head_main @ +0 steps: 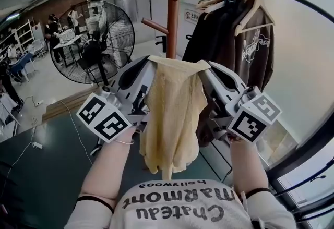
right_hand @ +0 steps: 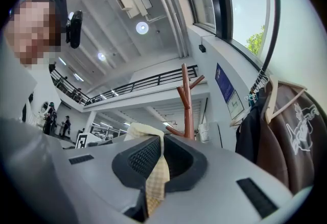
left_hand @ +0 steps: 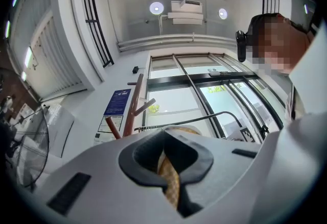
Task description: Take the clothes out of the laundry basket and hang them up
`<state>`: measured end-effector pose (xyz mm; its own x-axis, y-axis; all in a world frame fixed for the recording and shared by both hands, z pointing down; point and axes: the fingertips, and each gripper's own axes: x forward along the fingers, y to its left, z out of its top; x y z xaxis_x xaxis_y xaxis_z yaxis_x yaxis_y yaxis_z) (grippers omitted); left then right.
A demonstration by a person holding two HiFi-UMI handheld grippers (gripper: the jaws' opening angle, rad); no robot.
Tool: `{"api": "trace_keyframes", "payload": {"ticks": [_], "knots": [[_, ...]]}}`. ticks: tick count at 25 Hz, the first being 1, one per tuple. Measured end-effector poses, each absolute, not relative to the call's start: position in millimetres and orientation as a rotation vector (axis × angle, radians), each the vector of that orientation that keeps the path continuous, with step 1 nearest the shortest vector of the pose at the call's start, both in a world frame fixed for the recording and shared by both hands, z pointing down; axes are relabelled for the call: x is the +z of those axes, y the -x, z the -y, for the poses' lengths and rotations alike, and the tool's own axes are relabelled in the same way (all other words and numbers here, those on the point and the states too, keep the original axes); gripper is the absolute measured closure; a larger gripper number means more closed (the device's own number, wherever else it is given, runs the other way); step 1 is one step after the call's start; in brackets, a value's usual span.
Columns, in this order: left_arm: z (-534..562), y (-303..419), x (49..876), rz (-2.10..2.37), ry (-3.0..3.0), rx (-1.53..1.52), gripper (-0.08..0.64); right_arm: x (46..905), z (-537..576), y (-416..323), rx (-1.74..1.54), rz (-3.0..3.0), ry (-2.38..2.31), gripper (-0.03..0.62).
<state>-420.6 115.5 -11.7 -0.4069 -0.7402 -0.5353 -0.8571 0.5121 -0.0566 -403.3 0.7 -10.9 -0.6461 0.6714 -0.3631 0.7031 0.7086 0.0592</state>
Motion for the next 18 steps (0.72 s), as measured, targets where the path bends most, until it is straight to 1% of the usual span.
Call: {"api": "trace_keyframes", "payload": {"ticks": [5, 10, 13, 18], "knots": [[-115, 415, -22, -2.266, 1.289, 0.231, 0.546, -16, 1, 406, -0.180, -2.569, -1.086, 0.552], [-115, 423, -33, -2.251, 1.273, 0.193, 0.546, -29, 0, 407, -0.149, -2.586, -1.018, 0.552], [-119, 430, -56, -2.206, 1.299, 0.174, 0.546, -54, -3, 410, -0.106, -2.573, -0.964, 0.552], [-125, 456, -87, -2.167, 1.150, -0.079, 0.546, -87, 1, 426, -0.020, -2.576, -0.841, 0.552]]}}
